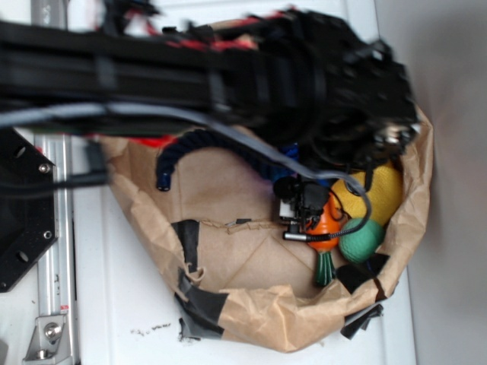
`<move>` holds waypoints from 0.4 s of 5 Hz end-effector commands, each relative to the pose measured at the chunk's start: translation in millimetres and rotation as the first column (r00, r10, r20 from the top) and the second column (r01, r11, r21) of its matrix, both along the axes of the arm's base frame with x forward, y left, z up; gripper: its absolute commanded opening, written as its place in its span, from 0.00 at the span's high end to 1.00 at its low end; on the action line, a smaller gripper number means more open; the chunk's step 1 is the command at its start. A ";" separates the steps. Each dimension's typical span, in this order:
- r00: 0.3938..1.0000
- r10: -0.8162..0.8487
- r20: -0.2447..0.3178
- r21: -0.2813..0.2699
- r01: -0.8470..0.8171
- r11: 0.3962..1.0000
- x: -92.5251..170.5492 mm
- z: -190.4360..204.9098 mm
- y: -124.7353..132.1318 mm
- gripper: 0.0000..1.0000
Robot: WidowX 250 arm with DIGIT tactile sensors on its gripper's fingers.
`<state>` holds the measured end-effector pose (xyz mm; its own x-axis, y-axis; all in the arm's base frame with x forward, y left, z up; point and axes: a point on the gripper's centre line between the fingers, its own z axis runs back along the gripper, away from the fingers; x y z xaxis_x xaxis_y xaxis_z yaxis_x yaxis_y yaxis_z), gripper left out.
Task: Grab the blue rope.
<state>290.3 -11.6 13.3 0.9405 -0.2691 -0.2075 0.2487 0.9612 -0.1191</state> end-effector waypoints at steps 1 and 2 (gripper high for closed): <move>0.995 -0.010 -0.102 -0.003 0.010 1.000 -30.9 -7.6 -15.2 0.00; 0.995 -0.001 -0.102 0.020 0.003 1.000 -42.9 -3.7 -19.0 1.00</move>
<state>272.7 -14.1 16.0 0.9312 -0.2506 -0.2647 0.2278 0.9670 -0.1138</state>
